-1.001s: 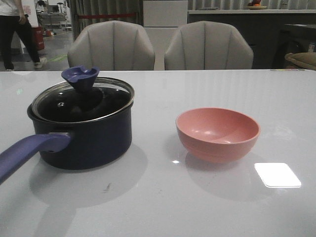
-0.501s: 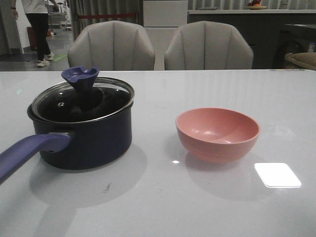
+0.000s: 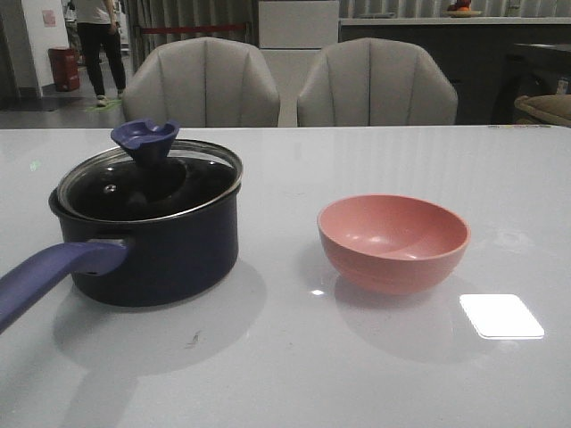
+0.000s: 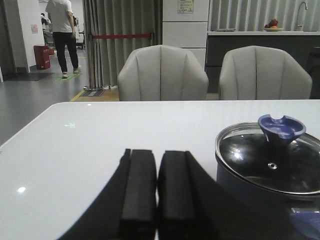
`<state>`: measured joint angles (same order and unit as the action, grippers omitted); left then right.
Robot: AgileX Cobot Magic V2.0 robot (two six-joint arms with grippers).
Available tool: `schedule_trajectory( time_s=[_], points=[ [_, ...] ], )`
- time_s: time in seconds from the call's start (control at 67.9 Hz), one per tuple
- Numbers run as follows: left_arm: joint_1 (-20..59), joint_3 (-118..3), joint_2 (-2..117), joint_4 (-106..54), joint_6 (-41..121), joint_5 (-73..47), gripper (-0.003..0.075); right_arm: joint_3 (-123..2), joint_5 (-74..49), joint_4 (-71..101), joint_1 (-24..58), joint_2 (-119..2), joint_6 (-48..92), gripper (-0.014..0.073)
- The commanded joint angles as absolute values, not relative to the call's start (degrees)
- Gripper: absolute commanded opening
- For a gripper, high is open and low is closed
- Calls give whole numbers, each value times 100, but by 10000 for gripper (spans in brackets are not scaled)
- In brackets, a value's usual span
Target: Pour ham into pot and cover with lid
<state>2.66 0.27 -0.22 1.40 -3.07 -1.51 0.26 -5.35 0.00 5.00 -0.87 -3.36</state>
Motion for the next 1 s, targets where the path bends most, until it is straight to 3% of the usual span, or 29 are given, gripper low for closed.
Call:
schedule_trajectory(
  time_s=[0.0,0.987],
  points=[
    [287,155,-123,121,-381,308,113,73,168,-135,458,17,-448,150],
    [287,155,-123,121,-381,308,113,126,127,-135,458,175,-442,150]
  ],
)
